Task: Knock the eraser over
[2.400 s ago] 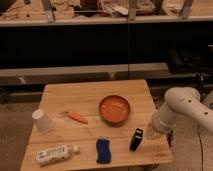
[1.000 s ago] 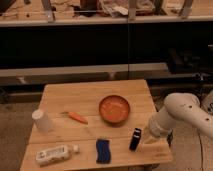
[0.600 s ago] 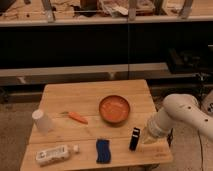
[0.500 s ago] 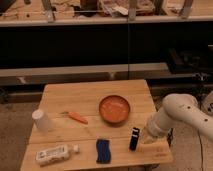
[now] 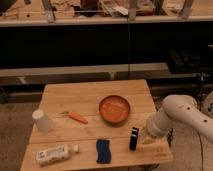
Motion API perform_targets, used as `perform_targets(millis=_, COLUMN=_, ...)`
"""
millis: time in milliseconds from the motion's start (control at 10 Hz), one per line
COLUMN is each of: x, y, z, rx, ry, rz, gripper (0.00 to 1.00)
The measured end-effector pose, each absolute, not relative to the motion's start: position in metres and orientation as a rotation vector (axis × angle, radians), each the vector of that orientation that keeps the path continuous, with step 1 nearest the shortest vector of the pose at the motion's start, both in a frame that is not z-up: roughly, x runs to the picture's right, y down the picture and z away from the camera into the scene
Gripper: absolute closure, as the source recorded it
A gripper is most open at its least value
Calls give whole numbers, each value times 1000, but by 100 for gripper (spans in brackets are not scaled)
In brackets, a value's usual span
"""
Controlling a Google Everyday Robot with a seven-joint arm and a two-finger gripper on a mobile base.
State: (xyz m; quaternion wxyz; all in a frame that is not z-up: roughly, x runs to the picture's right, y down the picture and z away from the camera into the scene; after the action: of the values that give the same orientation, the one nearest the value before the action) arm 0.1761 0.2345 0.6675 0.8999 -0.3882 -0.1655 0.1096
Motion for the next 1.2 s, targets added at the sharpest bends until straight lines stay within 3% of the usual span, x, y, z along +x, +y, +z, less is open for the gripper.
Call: perform_targets(millis=1200, x=165, y=238, z=677, rx=-818, ry=-344, rz=328, gripper=86)
